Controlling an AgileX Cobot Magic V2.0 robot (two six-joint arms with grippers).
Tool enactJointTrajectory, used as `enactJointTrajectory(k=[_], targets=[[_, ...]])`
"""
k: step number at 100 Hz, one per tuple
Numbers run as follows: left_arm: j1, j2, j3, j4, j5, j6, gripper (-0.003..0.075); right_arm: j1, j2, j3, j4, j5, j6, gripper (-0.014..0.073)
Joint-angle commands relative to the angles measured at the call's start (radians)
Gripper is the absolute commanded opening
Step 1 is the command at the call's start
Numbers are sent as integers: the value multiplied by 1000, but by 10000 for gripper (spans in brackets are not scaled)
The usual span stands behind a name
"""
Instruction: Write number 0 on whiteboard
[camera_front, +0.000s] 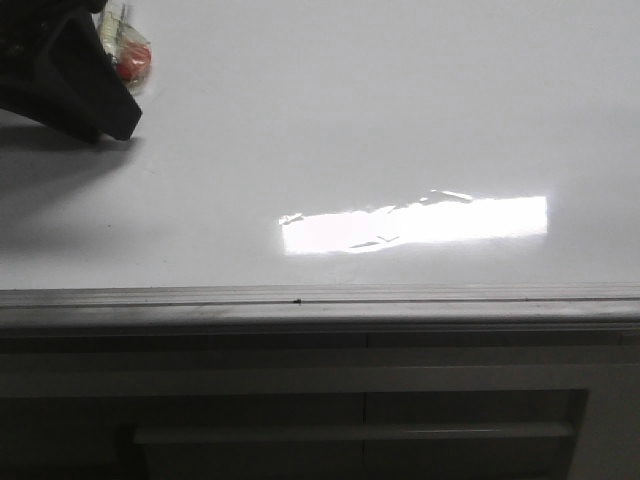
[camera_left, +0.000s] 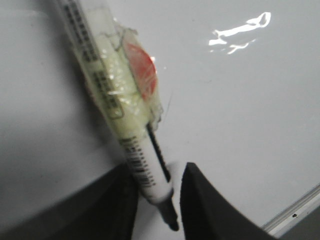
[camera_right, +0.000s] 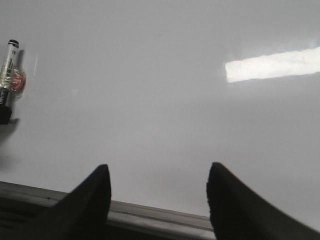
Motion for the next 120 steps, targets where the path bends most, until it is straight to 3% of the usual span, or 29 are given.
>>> enactJointTrajectory(k=[1, 3, 17, 39, 59, 86, 120], targets=[[-5, 2, -23, 14, -44, -6, 15, -2, 18, -35, -6, -72, -13, 370], [-5, 2, -23, 14, -43, -3, -18, -2, 18, -35, -6, -72, -13, 370], [-16, -38, -23, 14, 21, 29, -20, 28, 18, -42, 24, -64, -35, 351], [-188, -196, -23, 10, 296, 404, -20, 193, 49, -122, 308, 62, -526, 297], [-387, -312, -23, 19, 346, 610, -20, 353, 258, -238, 321, 153, -651, 364], [-476, -330, -23, 23, 348, 629, -20, 579, 575, -432, 315, 127, -785, 415], [-476, -330, -23, 23, 407, 631, -20, 724, 697, -484, 310, -19, -785, 414]])
